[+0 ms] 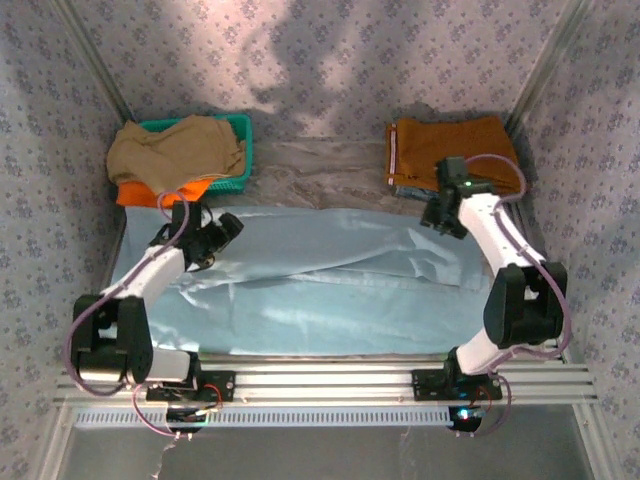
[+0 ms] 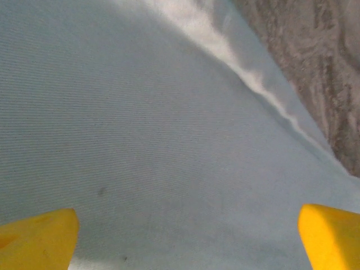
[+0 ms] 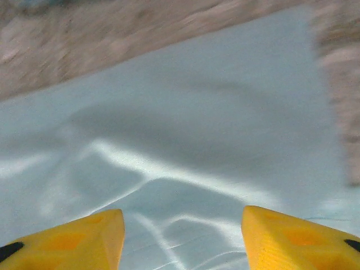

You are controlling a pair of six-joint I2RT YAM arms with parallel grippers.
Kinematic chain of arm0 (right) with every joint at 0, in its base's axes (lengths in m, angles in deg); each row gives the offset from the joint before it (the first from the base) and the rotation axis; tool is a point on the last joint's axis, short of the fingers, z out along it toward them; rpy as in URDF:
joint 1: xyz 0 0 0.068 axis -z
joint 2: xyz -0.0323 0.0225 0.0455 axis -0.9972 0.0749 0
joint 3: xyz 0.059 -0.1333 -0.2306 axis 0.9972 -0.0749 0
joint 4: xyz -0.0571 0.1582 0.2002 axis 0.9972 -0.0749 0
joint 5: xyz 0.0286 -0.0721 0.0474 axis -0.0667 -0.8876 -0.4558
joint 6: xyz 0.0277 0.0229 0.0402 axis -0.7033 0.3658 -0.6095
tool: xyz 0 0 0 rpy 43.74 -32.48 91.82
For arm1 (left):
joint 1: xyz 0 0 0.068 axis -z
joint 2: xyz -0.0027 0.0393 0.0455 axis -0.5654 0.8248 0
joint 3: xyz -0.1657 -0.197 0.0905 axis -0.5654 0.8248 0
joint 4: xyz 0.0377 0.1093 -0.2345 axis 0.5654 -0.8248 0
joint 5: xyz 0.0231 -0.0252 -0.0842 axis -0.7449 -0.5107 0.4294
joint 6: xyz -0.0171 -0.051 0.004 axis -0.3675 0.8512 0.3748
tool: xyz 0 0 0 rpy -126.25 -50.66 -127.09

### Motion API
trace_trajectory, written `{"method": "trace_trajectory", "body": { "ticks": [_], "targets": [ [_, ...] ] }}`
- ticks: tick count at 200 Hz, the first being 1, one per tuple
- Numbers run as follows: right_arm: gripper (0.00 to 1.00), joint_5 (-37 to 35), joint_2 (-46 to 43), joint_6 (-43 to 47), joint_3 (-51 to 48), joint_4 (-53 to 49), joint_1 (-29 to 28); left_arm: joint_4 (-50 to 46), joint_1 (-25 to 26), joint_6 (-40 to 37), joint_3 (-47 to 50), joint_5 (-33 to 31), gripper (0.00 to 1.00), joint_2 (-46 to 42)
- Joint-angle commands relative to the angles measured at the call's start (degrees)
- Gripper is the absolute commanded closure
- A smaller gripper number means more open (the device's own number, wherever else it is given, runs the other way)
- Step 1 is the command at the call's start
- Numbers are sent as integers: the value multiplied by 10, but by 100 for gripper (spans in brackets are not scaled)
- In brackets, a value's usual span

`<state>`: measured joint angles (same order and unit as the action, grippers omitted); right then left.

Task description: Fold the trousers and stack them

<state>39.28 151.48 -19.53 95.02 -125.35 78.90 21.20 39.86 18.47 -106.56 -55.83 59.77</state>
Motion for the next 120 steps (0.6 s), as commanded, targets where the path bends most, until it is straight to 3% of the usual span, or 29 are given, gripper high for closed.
{"method": "trace_trajectory", "body": {
  "ticks": [1, 31, 82, 120],
  "targets": [
    [47, 48, 46, -20, -32, 28, 1, 40, 8, 12, -32, -5, 1, 57],
    [47, 97, 92, -23, -41, 66, -10, 82, 11, 17, -73, -9, 2, 141],
    [41, 80, 147, -10, -63, 82, 21, 85, 1, 25, -145, -34, 2, 220],
    [36, 67, 194, 9, -3, 77, 57, 99, -43, 13, -118, -34, 1, 228]
  ]
}}
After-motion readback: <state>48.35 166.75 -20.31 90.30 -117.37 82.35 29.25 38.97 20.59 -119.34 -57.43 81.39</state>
